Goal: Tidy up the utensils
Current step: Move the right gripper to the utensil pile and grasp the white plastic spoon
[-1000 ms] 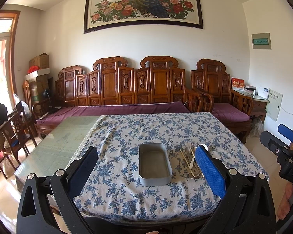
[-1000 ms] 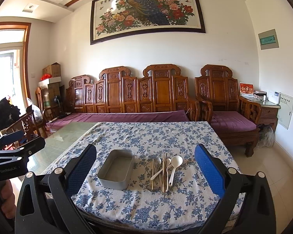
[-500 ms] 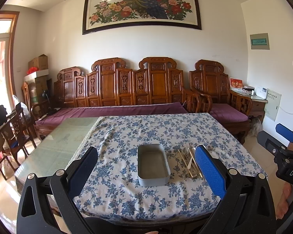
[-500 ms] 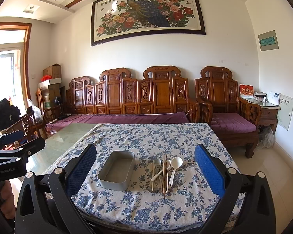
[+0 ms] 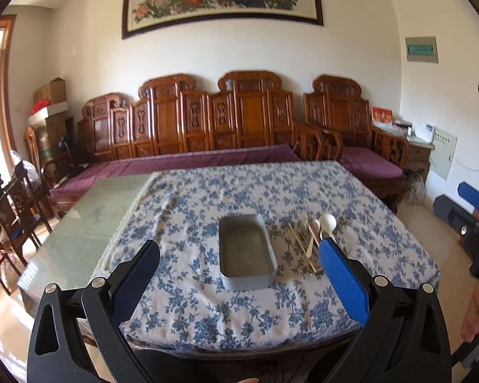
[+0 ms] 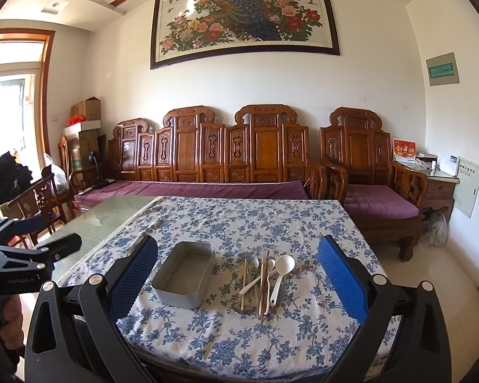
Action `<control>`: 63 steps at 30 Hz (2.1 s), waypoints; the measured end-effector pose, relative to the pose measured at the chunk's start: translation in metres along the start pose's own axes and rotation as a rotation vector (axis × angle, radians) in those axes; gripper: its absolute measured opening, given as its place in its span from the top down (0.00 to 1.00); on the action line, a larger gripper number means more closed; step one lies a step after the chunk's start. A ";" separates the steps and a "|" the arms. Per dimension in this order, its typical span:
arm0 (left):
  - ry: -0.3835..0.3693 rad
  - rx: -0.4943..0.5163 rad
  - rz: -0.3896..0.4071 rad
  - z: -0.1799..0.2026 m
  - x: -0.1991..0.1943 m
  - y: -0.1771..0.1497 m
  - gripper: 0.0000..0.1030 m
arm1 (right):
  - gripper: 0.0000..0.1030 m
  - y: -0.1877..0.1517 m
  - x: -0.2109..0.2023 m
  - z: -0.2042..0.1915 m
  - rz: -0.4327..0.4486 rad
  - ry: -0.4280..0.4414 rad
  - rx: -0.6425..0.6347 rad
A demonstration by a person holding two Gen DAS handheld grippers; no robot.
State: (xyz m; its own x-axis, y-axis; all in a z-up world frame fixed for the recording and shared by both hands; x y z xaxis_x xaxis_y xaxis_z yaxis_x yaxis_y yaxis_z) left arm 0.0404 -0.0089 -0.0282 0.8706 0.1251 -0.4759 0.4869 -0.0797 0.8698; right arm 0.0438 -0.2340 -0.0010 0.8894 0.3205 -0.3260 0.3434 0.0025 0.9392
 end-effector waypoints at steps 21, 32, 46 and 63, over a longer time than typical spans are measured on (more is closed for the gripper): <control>-0.149 0.099 -0.166 0.039 0.129 0.002 0.14 | 0.38 -0.043 0.163 0.105 -0.228 -0.015 0.052; -0.244 0.150 -0.279 0.087 0.196 -0.009 0.39 | 0.51 -0.098 0.252 0.156 -0.390 -0.002 0.121; -0.256 0.176 -0.381 0.127 0.257 -0.035 0.45 | 0.57 -0.160 0.339 0.183 -0.597 0.056 0.181; -0.284 0.209 -0.456 0.175 0.297 -0.040 0.59 | 0.95 -0.163 0.329 0.219 -0.639 0.020 0.190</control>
State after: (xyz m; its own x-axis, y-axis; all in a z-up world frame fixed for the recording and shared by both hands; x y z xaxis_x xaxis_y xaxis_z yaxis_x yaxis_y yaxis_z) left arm 0.2916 -0.1420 -0.2272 0.5406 -0.0754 -0.8379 0.7959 -0.2771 0.5384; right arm 0.3463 -0.3368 -0.2852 0.4885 0.3288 -0.8083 0.8497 0.0315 0.5263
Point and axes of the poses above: each gripper's, at about its wrist camera, not at the fingertips, and x roughly the way its jaws point, z to its right, y to its top, the point moved 2 cm from there along x, roughly the way its jaws point, and after that the axes turned 10 degrees about y, right-handed, at the moved point
